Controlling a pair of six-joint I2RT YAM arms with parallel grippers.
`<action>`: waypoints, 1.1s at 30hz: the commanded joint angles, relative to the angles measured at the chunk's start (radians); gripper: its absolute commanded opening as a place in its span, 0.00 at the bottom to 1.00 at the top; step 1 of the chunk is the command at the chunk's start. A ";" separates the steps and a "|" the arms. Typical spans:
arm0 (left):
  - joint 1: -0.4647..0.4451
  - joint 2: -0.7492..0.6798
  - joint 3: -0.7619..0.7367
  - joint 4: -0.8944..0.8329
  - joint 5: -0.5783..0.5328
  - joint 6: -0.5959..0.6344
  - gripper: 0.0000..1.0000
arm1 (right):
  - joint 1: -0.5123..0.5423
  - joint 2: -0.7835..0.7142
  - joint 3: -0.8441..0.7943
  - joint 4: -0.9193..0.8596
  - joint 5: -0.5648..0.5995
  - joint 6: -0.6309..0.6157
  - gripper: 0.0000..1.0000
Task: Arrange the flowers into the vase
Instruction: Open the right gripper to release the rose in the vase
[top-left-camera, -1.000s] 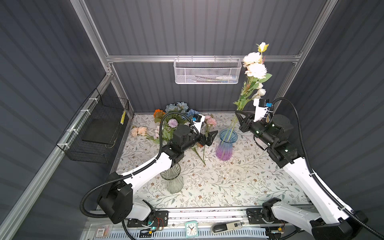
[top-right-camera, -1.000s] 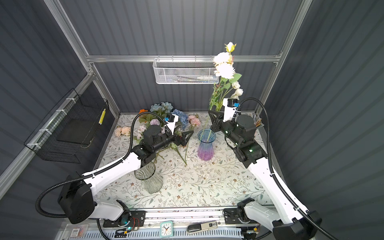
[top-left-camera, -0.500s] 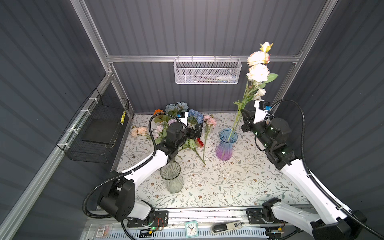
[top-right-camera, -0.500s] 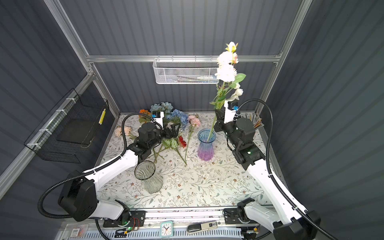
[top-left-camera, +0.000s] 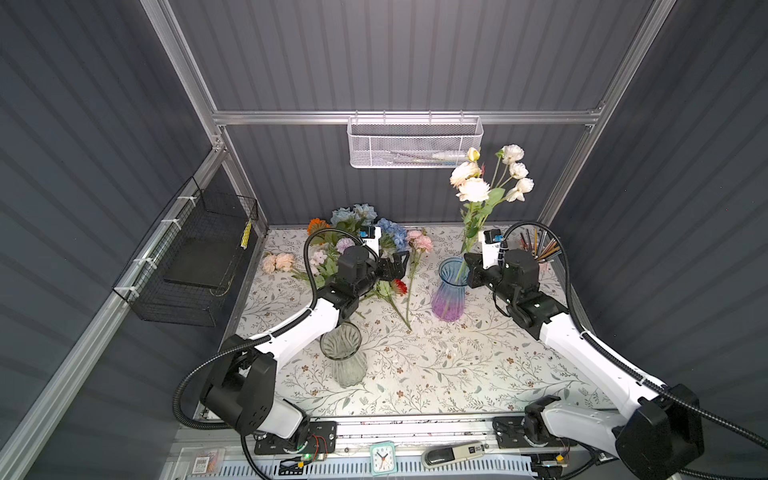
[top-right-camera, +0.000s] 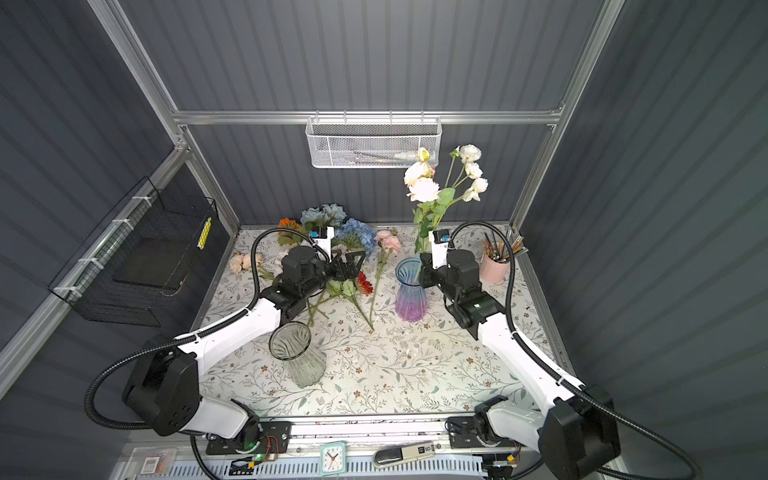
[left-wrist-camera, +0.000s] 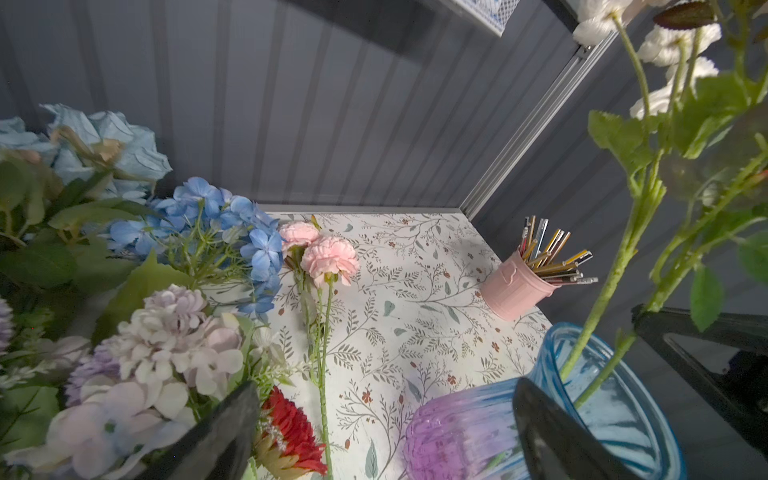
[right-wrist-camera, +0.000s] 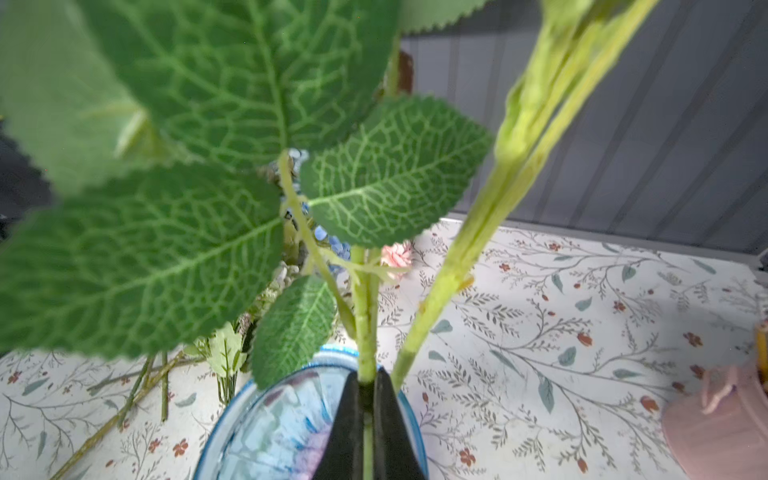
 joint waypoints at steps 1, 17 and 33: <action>-0.006 0.033 0.046 -0.016 0.052 0.005 0.94 | -0.004 -0.016 -0.025 -0.033 0.007 0.017 0.00; -0.074 0.248 0.273 -0.347 -0.024 0.139 0.75 | -0.004 -0.086 -0.004 -0.152 0.007 0.034 0.43; 0.001 0.103 0.231 -0.303 -0.102 0.159 0.78 | 0.053 -0.275 0.197 -0.279 -0.084 0.147 0.58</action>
